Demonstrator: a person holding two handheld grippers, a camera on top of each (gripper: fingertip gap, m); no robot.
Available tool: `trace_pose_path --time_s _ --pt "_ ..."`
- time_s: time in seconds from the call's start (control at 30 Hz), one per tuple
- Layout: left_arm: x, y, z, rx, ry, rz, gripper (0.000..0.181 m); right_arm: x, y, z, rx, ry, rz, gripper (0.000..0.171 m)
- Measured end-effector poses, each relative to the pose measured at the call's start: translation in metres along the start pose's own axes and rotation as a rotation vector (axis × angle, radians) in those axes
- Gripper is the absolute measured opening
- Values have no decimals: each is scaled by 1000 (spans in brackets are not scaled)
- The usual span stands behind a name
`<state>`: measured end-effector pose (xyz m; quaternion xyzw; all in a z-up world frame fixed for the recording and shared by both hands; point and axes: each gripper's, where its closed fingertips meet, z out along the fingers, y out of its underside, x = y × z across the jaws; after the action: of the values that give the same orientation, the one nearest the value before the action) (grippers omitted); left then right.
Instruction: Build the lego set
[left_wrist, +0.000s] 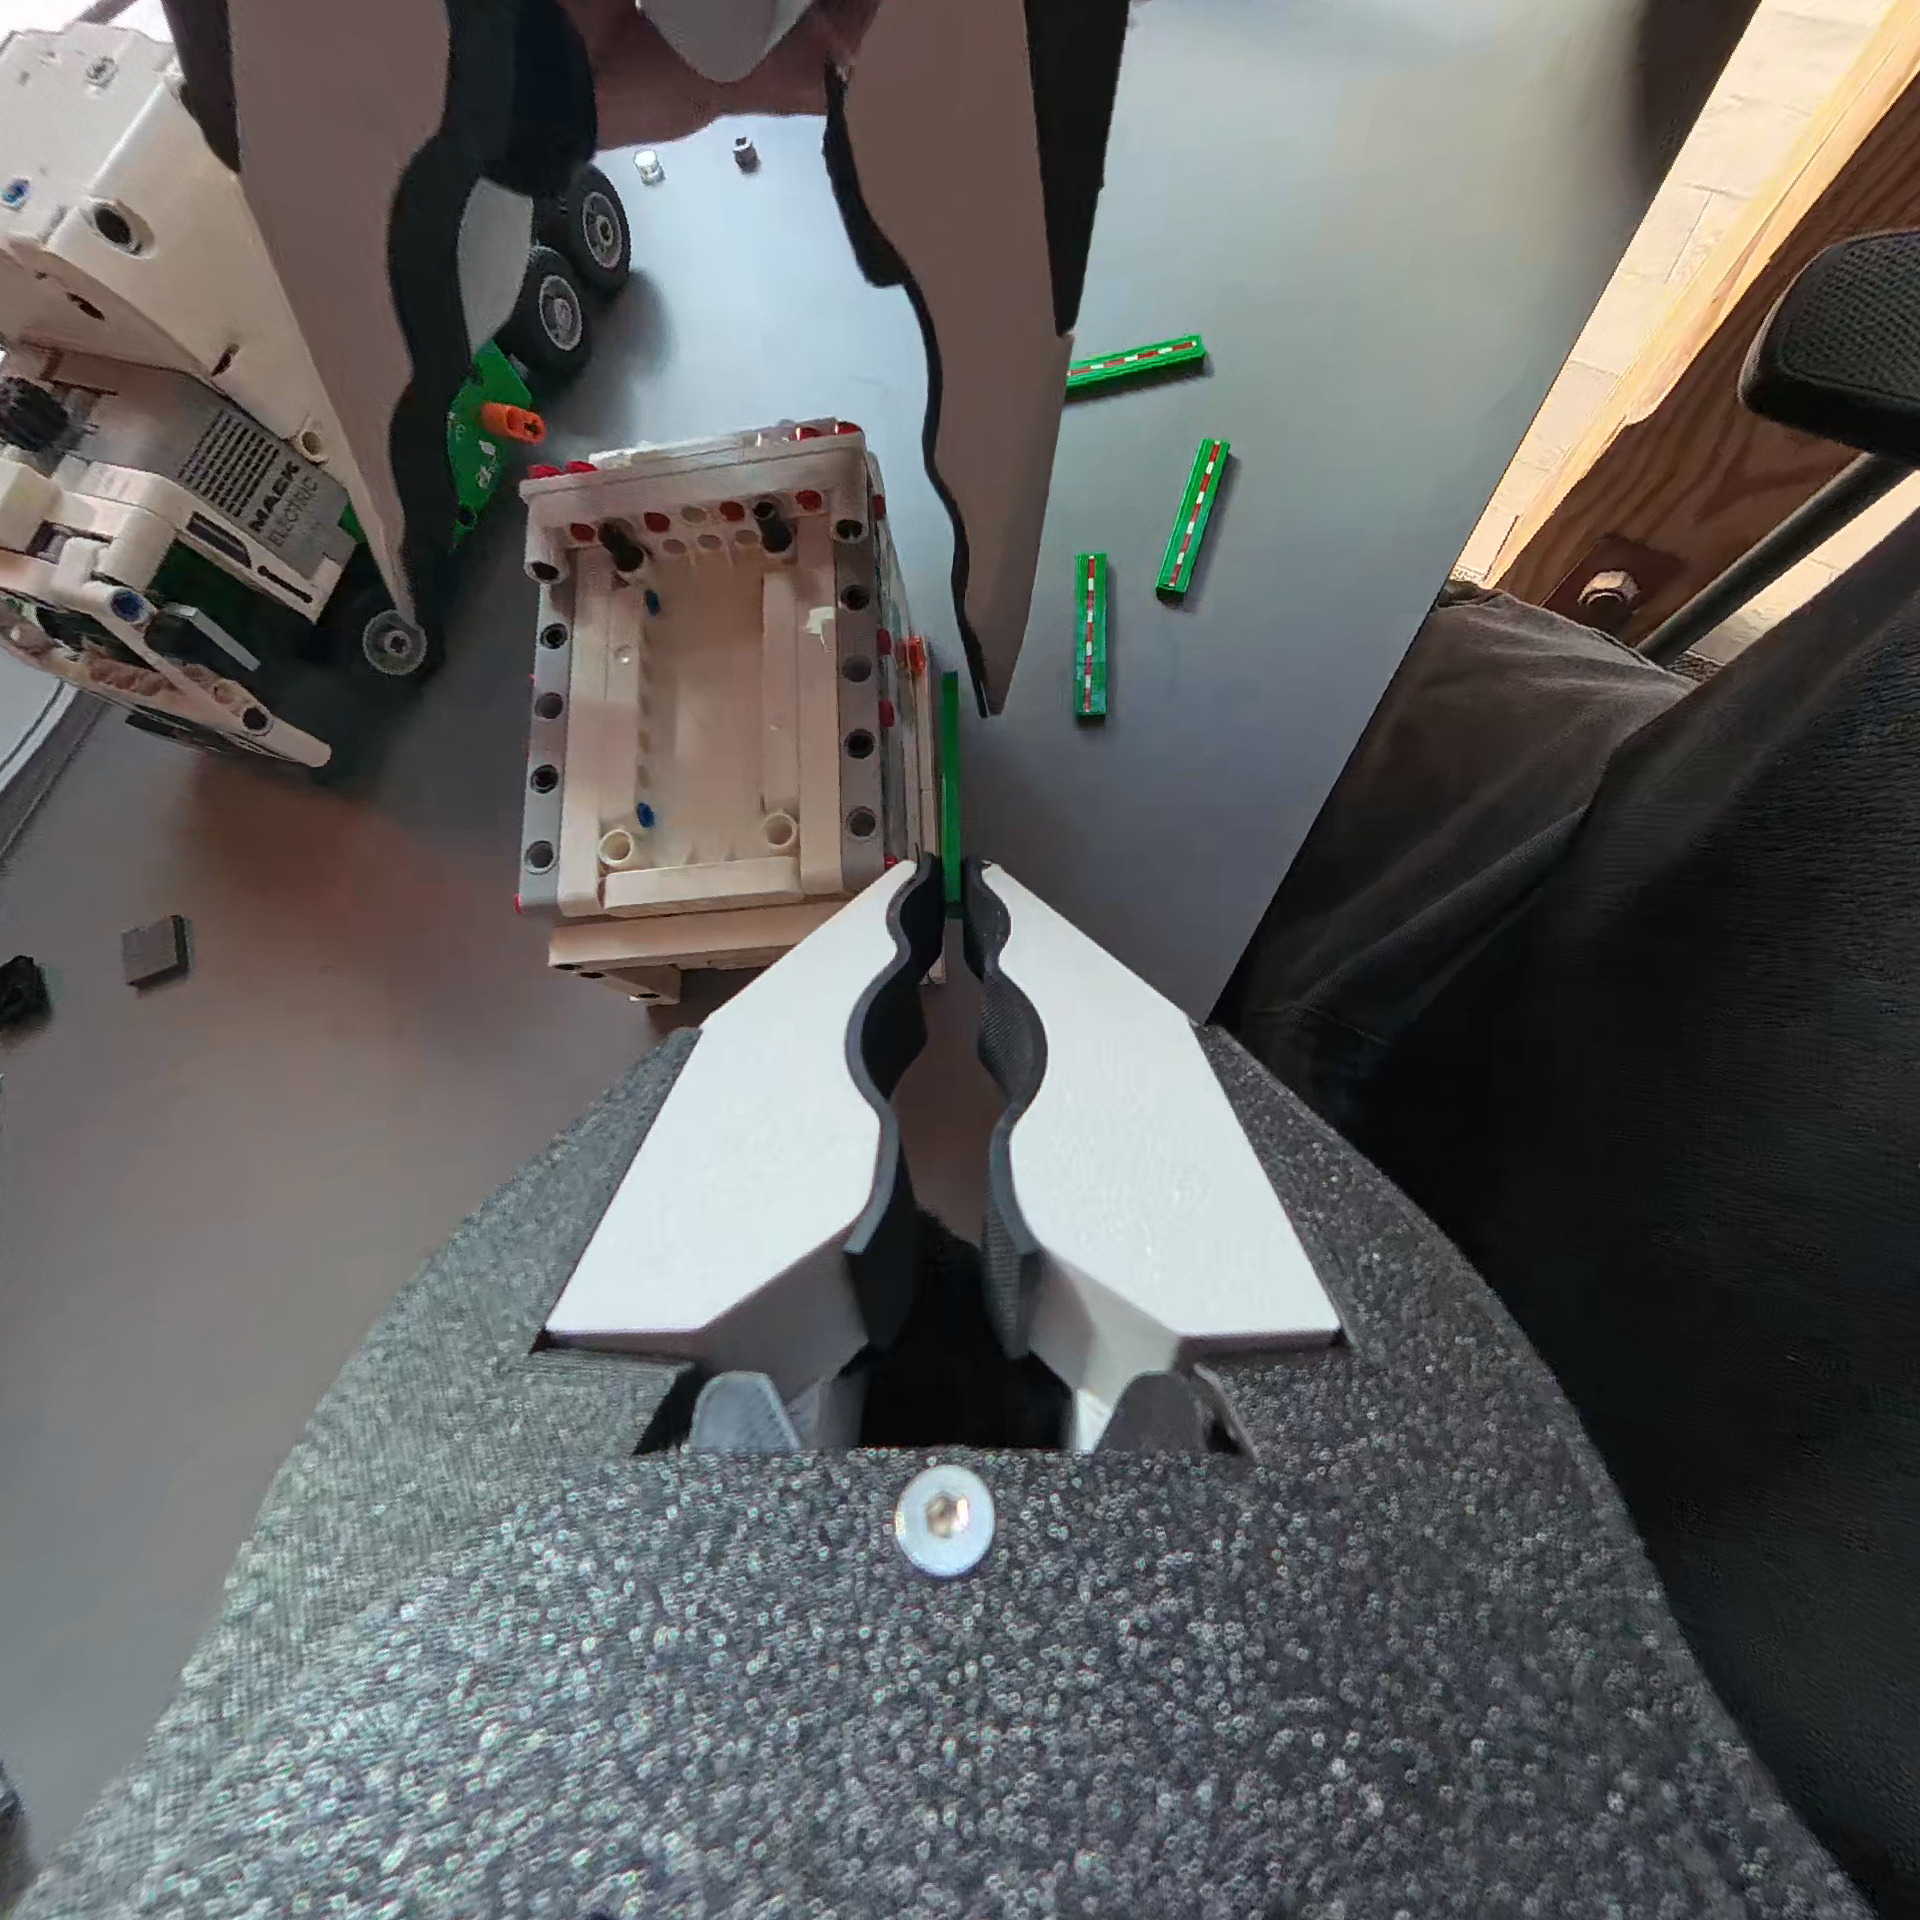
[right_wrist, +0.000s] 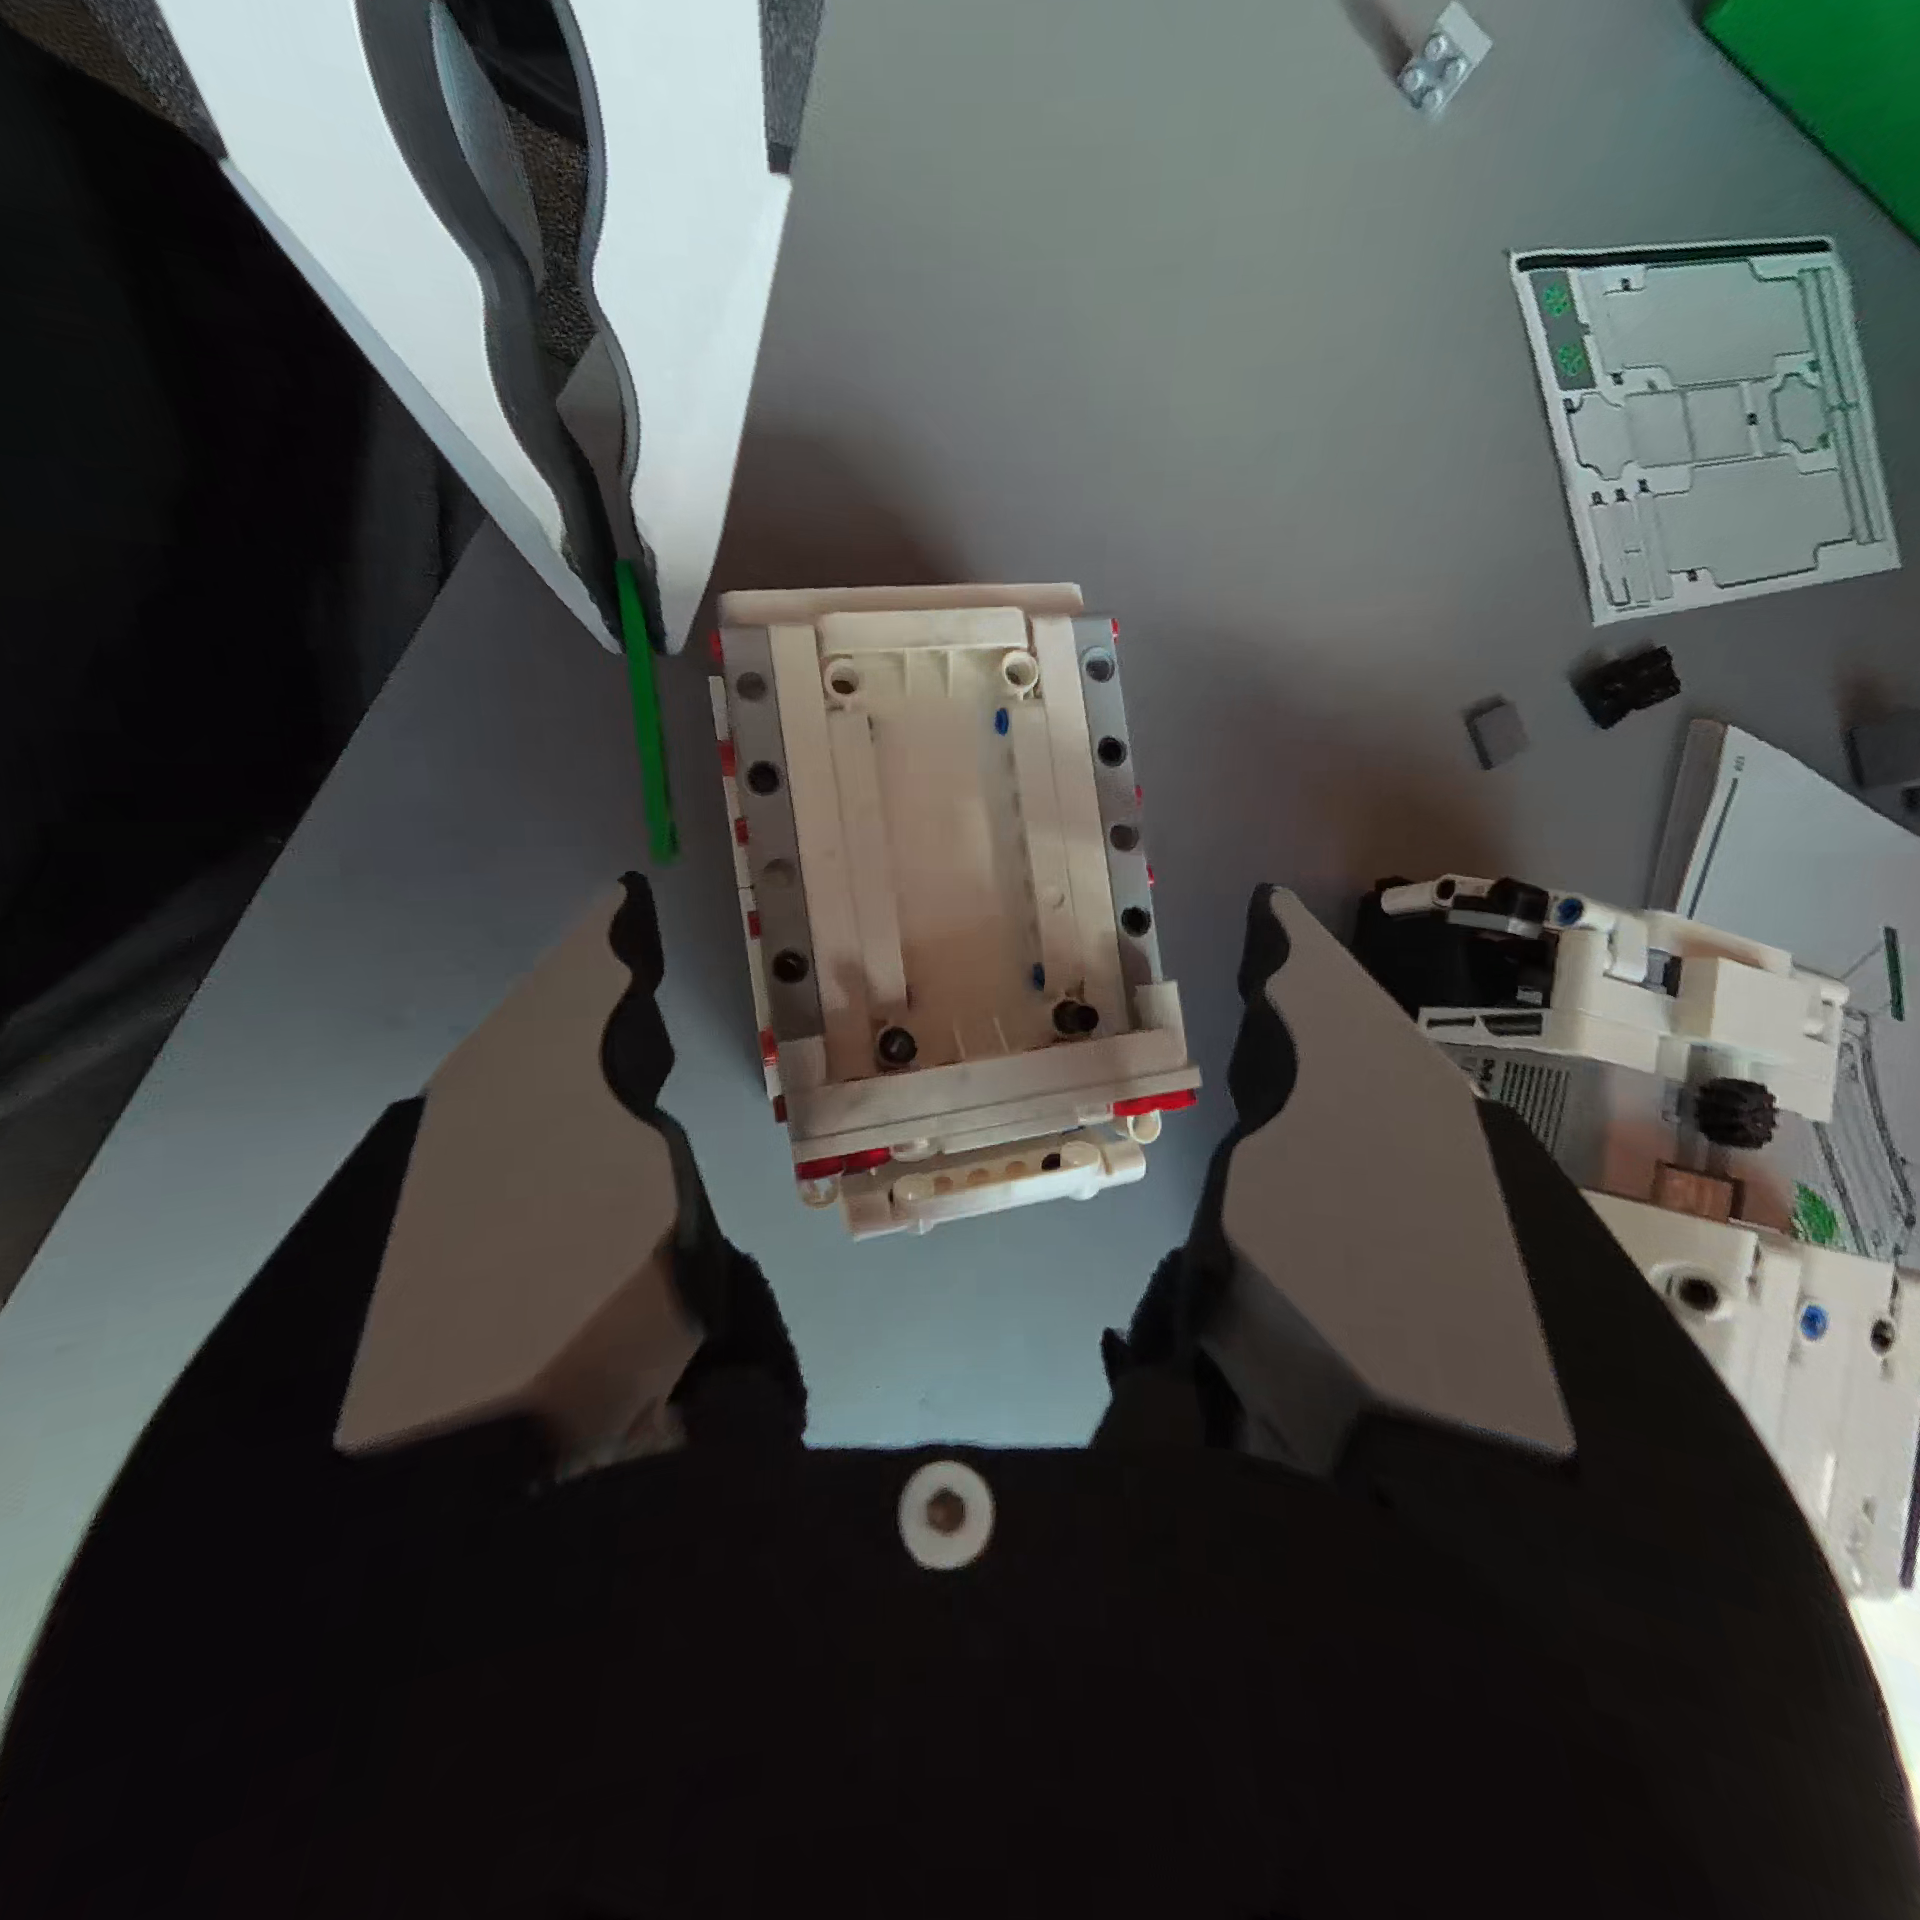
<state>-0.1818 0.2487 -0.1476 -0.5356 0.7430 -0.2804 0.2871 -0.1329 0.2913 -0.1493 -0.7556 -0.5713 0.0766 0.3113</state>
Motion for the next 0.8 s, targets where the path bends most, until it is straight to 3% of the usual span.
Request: trace_pose_path --time_s 0.4,0.8 --pt "-1 -1 4 36 -16 -48 2 -7 -5 12 -1 -113 -15 97" --pt "-6 1 1 49 -93 -96 2 -4 -2 14 -21 -107 -28 85"
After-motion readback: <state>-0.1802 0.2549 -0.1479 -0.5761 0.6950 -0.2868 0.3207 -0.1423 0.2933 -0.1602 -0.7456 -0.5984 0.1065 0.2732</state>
